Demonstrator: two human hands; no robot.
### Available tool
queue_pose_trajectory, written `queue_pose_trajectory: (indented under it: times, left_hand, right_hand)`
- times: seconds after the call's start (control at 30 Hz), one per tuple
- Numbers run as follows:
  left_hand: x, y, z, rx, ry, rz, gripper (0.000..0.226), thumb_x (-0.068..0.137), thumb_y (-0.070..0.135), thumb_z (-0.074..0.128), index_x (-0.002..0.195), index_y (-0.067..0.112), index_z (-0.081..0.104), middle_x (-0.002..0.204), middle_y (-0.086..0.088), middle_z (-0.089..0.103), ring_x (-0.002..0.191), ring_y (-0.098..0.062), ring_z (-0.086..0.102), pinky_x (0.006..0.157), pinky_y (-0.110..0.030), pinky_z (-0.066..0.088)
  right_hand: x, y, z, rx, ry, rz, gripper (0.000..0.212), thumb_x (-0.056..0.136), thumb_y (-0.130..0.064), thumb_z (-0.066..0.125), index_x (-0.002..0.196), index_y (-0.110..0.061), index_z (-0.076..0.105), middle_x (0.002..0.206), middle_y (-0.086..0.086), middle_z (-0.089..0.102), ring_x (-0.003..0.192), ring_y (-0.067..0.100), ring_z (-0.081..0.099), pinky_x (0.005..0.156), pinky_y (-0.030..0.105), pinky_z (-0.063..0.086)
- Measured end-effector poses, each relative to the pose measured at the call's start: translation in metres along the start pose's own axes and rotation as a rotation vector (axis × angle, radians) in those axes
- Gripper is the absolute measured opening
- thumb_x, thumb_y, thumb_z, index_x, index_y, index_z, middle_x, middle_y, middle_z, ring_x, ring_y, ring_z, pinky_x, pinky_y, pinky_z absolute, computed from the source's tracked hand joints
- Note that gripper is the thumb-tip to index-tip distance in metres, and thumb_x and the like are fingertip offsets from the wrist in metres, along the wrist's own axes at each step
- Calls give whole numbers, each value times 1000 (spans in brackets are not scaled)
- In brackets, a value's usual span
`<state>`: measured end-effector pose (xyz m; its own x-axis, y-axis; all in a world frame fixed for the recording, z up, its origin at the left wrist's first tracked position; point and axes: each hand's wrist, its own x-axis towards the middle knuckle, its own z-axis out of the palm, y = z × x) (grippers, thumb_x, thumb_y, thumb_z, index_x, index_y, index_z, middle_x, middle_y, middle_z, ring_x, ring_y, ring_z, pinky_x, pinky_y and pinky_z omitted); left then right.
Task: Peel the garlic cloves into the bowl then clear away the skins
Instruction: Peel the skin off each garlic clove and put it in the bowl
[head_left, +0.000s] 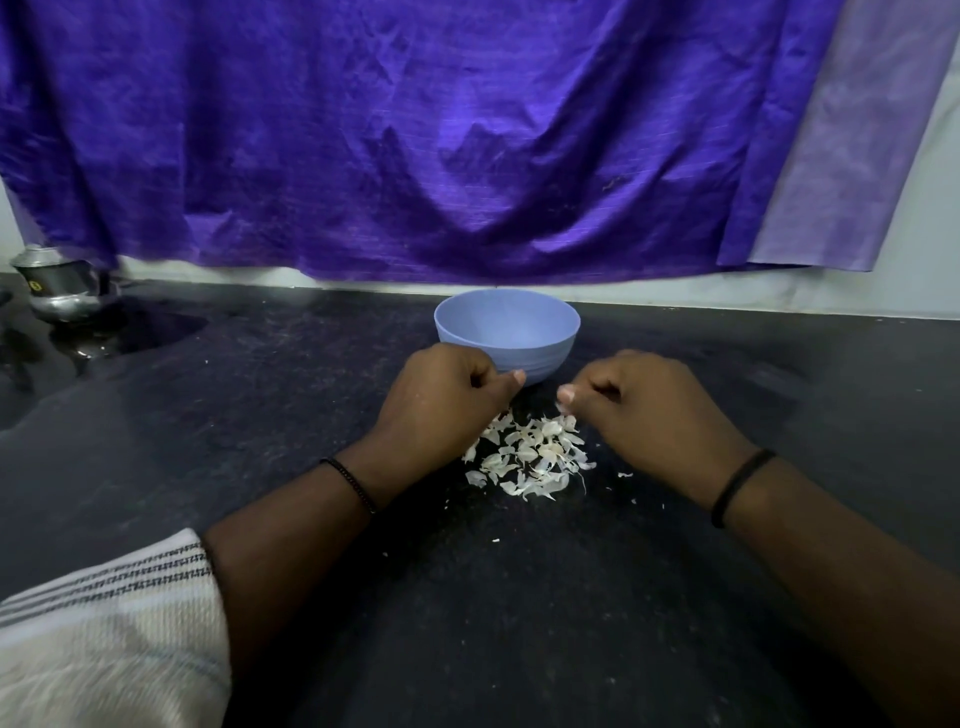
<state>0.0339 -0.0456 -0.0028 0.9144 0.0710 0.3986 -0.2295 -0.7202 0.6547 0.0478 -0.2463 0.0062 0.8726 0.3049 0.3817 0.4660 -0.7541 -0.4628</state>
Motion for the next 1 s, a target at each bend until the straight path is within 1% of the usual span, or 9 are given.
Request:
queue_pose_trajectory:
  times: [0.03,0.1,0.2,0.37,0.47,0.57,0.67,0.8,1.0]
  left_hand:
    - [0,0,0,0,1,2,37,90,40,69,63,14,68,50,4,61,44,-1,52,51,-24,43]
    - [0,1,0,3,-9,10,38,90,39,69,63,13,68,51,4,61,45,-2,53,51,-23,43]
    - [0,1,0,22,-22,16,37,90,39,69,62,15,66,51,6,60,47,-2,53,52,-23,44]
    - [1,-1,0,6,3,24,33,90,36,70,65,15,67,48,9,59,45,0,53,54,-24,46]
    - [1,-1,0,13,-1,27,33,90,37,70,66,15,68,50,7,61,46,-1,54,55,-27,49]
    - [1,-1,0,23,-3,21,33,90,38,69,66,15,68,54,4,63,47,-3,55,57,-31,52]
    - [2,0,0,33,-9,21,33,90,38,69,65,16,67,54,5,63,47,-2,54,56,-30,51]
    - [2,0,0,28,-5,29,33,90,37,69,66,15,68,53,6,62,46,-1,54,55,-24,47]
    - [2,-1,0,31,8,33,32,89,37,69,67,15,69,54,6,63,48,-3,56,56,-27,51]
  right_hand:
    - [0,0,0,-6,3,-20,3,88,-31,71,88,-34,72,78,-15,63,77,4,58,84,39,51]
    - [-2,0,0,-26,-20,-29,16,82,-25,76,91,-37,71,82,-16,61,79,2,56,86,41,52]
    - [-2,0,-2,-99,-61,-37,8,84,-27,75,86,-34,73,82,-16,64,80,1,60,84,36,53]
    - [0,1,5,-167,-138,-131,21,91,-37,67,112,-40,70,94,-13,64,93,9,53,86,33,48]
    - [0,2,8,-207,-199,-167,12,90,-43,66,101,-41,70,93,-12,61,96,12,51,83,33,44]
    - [1,4,5,-144,-124,-145,3,88,-33,70,85,-34,69,83,-15,61,83,3,52,73,28,41]
    - [2,6,2,-70,-80,-92,9,90,-22,69,89,-31,71,76,-18,63,74,-3,56,69,24,45]
    - [1,5,3,-133,-28,-106,17,90,-18,67,94,-33,73,85,-16,70,84,6,60,77,27,49]
    - [-2,-4,-2,-199,-81,-218,10,80,-43,75,89,-39,71,92,-17,64,93,8,50,85,34,41]
